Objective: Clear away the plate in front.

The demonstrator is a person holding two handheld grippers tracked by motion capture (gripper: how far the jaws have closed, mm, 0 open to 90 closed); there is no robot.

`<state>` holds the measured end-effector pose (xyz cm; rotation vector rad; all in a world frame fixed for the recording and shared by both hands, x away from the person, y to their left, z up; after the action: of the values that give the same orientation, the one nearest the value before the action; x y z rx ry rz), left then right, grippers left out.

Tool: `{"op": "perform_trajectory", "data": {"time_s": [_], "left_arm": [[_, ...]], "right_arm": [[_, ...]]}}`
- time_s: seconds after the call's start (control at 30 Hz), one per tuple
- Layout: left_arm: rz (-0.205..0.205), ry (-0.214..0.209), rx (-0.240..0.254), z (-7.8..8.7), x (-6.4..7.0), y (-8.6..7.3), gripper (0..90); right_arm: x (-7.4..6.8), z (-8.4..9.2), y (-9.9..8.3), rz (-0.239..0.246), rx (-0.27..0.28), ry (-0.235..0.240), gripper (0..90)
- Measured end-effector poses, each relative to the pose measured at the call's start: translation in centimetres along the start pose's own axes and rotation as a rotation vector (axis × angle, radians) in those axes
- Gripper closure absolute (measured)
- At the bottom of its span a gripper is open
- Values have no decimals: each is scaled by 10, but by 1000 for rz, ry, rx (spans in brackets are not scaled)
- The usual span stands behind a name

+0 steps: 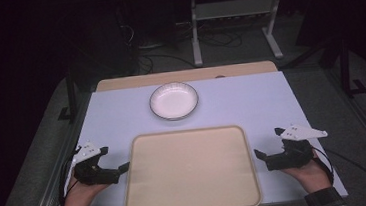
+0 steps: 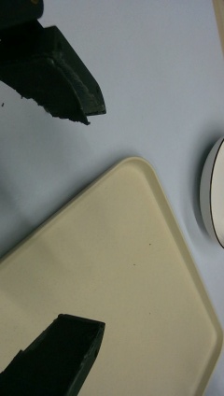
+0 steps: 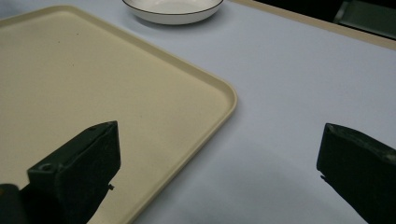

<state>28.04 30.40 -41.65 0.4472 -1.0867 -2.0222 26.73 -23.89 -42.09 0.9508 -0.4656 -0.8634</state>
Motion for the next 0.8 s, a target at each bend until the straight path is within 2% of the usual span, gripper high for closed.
{"op": "perform_trajectory", "data": {"time_s": [0.07,0.43,0.8], "left_arm": [[11,-3,3,-1,-1,1,0],[3,-13,14,-5,-1,8,0],[4,-24,20,-17,-2,23,0]], "right_arm": [[0,0,0,-5,-2,3,0],[2,-1,1,-7,-16,20,0],[0,-1,2,-2,-19,18,0]]}}
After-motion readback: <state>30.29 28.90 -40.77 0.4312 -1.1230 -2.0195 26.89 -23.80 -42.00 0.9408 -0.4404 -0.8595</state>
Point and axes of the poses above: each handheld gripper's, and its own axes: z roughly backward along the jaws, y roughly out of its top, x roughly to its right, the point moved 1 cm from there along -z, roughly forward along the jaws, and after that the axes turned 1 degree about -z, right-handed, at the moved point
